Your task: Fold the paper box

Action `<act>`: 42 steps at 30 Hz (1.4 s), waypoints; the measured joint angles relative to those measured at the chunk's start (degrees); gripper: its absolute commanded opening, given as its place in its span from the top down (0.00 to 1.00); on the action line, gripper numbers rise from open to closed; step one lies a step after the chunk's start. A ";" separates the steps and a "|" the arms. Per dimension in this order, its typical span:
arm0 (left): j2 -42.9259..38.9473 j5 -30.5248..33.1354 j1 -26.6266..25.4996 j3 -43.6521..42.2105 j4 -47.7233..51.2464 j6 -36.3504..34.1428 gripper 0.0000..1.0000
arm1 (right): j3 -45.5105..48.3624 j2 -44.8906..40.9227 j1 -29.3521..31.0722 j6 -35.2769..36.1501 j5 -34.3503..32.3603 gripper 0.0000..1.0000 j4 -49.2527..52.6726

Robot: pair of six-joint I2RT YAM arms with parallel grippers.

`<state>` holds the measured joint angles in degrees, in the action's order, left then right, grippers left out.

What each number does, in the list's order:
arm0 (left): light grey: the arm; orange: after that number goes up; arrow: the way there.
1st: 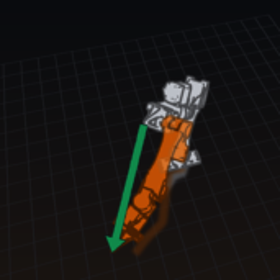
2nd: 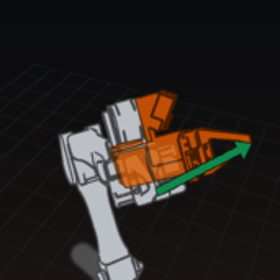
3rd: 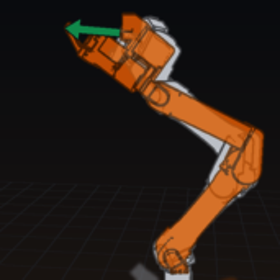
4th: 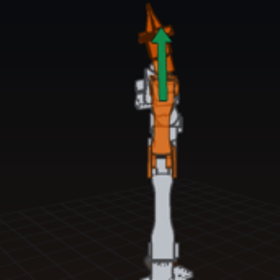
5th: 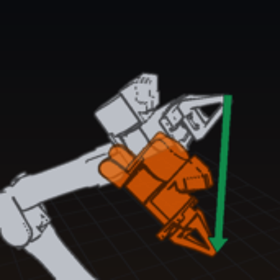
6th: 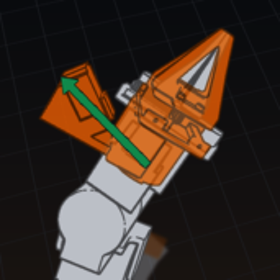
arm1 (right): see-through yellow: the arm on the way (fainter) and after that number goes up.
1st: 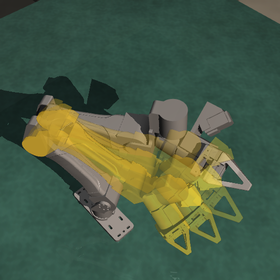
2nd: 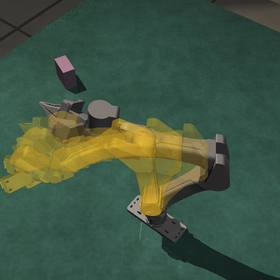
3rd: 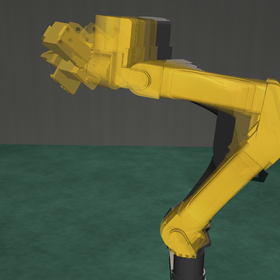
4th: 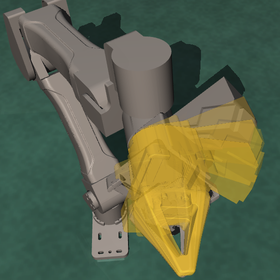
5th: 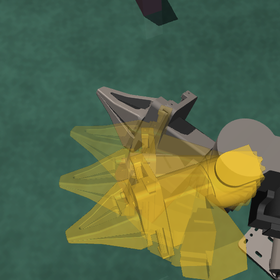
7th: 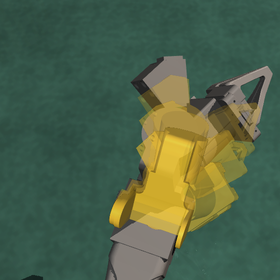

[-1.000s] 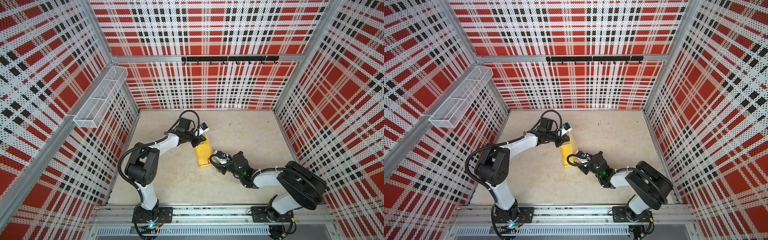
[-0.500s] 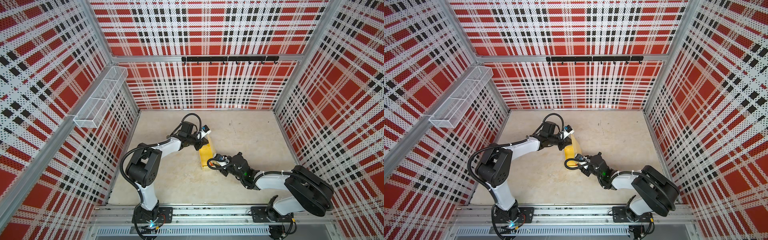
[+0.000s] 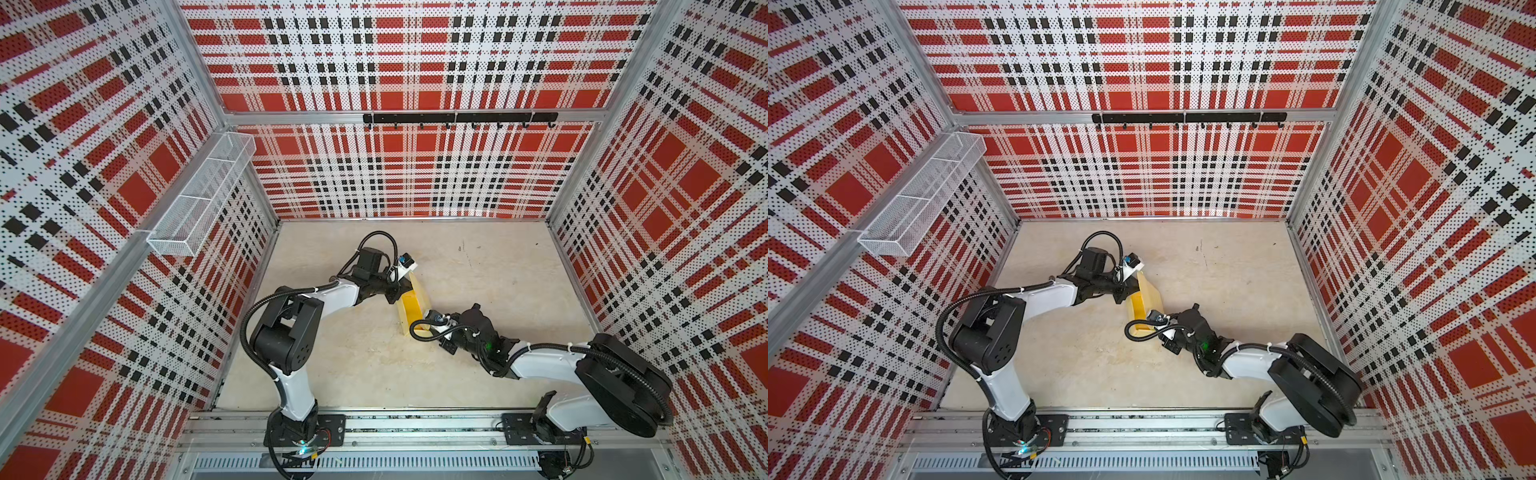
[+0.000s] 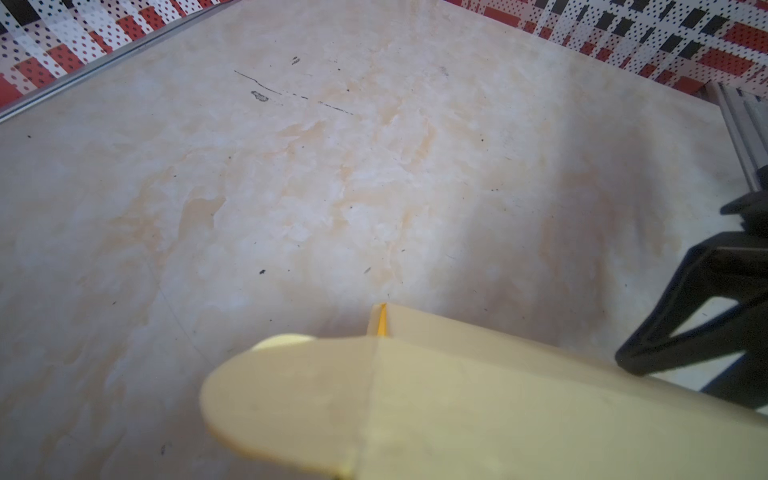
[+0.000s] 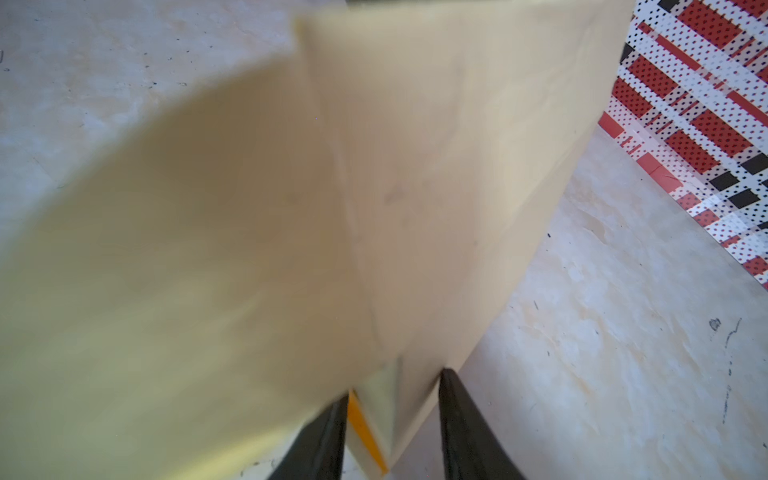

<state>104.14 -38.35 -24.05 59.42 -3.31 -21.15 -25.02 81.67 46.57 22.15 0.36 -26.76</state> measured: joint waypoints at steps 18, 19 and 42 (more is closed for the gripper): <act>-5.03 -0.35 4.61 -9.57 -3.61 12.24 0.55 | -6.29 4.35 2.58 3.19 -1.11 0.68 5.31; -5.51 -0.35 4.85 -10.05 -3.80 13.03 0.52 | -6.47 4.68 2.60 3.17 -1.11 0.68 5.18; -24.70 -1.01 15.54 -17.42 6.43 37.81 0.20 | -8.31 9.16 2.60 4.04 -2.32 0.69 3.39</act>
<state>79.44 -39.35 -8.51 42.00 3.11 16.67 -33.32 90.83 49.17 26.20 -1.96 -23.38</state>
